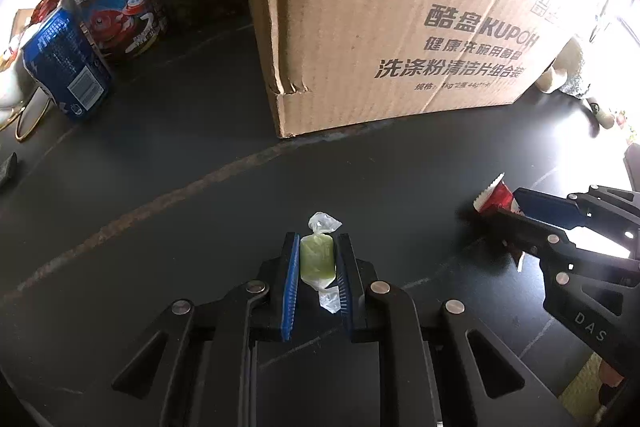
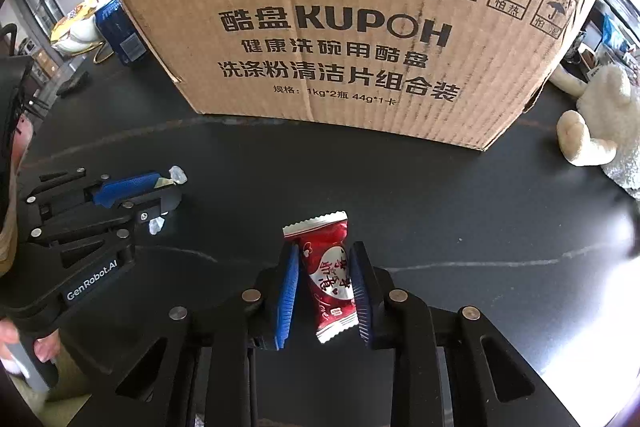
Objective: Organize snacks
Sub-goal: 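Carry the candy and red wafer into the box and open both tools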
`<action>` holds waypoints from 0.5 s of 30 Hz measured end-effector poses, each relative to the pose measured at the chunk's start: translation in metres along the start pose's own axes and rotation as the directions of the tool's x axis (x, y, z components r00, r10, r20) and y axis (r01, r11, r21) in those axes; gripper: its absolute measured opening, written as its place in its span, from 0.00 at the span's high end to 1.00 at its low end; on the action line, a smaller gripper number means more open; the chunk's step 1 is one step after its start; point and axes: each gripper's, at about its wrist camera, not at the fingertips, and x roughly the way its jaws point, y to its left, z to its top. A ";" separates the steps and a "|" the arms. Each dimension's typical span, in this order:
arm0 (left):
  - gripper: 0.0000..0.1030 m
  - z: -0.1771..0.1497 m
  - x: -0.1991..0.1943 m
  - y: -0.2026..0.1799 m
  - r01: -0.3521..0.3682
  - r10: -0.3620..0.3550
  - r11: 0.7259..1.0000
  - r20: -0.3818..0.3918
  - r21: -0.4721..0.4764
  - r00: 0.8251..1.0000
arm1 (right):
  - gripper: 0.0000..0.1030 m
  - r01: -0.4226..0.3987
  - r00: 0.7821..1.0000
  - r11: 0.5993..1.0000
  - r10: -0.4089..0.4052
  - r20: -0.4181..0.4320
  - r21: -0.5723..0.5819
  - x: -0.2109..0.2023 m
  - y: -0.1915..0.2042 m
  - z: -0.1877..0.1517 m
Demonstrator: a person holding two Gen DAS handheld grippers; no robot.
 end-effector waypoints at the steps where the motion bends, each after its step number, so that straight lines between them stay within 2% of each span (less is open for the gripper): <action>1: 0.82 0.000 -0.002 -0.001 0.001 -0.001 1.000 0.003 0.001 1.000 | 0.77 0.000 1.000 1.000 0.000 0.002 0.000 -0.001 0.001 0.000; 11: 0.82 -0.002 -0.022 -0.002 0.011 -0.013 0.999 0.058 0.033 0.998 | 0.77 -0.021 0.999 1.000 0.022 0.048 -0.005 -0.023 0.002 -0.001; 15: 0.82 -0.002 -0.042 -0.008 0.009 -0.014 0.999 0.107 0.051 0.994 | 0.77 -0.032 0.996 0.999 0.032 0.084 -0.001 -0.040 -0.008 -0.008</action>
